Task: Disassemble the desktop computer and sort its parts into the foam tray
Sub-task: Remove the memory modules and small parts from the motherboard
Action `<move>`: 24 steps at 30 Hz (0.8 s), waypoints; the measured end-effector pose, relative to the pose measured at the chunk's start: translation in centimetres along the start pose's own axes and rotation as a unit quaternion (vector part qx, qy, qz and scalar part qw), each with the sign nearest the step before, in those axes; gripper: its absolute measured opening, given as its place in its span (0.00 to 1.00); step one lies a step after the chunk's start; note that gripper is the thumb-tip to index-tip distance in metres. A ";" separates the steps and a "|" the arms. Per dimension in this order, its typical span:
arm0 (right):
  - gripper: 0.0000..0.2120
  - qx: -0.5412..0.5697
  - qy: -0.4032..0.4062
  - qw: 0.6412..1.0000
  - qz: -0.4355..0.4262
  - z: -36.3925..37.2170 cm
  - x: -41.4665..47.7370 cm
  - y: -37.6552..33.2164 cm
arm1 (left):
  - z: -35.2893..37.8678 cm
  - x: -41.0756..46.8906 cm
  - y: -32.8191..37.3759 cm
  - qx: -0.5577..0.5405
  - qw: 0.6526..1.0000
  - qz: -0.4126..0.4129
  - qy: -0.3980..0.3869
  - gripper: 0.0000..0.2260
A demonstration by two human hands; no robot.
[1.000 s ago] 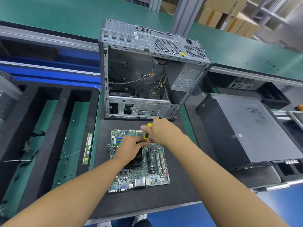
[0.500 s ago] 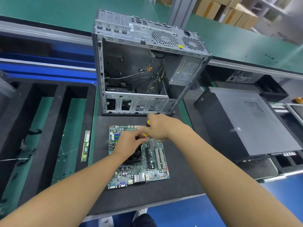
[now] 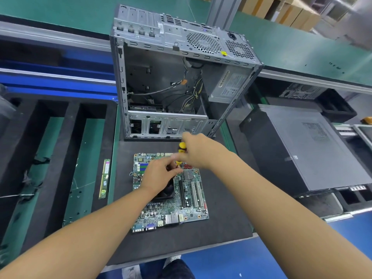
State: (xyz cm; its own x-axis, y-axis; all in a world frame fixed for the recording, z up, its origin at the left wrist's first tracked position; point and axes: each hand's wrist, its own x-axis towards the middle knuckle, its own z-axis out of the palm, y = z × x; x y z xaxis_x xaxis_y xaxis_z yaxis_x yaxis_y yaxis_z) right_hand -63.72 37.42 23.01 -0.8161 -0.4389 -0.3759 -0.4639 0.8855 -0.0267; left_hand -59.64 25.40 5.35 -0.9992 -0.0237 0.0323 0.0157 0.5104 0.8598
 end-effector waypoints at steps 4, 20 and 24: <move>0.08 -0.070 -0.013 0.997 0.003 0.4 0.1 -0.9 | 0.1 -0.1 0.1 -0.003 1.000 -0.012 0.009 0.15; 0.07 0.024 0.012 0.999 0.038 0.8 -0.4 -1.8 | 0.2 -0.3 0.3 0.017 1.000 0.001 0.018 0.15; 0.04 0.032 -0.016 0.999 -0.007 0.4 -0.5 -1.6 | 0.3 -0.5 0.4 0.027 0.999 0.015 0.024 0.15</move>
State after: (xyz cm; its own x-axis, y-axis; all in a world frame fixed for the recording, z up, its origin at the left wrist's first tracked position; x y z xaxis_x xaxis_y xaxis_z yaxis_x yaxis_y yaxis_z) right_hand -62.45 36.24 22.88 -0.7979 -0.4472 -0.4042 -0.4515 0.8876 -0.0908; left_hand -59.15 25.85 5.53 -0.9954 -0.0475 0.0828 0.0424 0.5570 0.8294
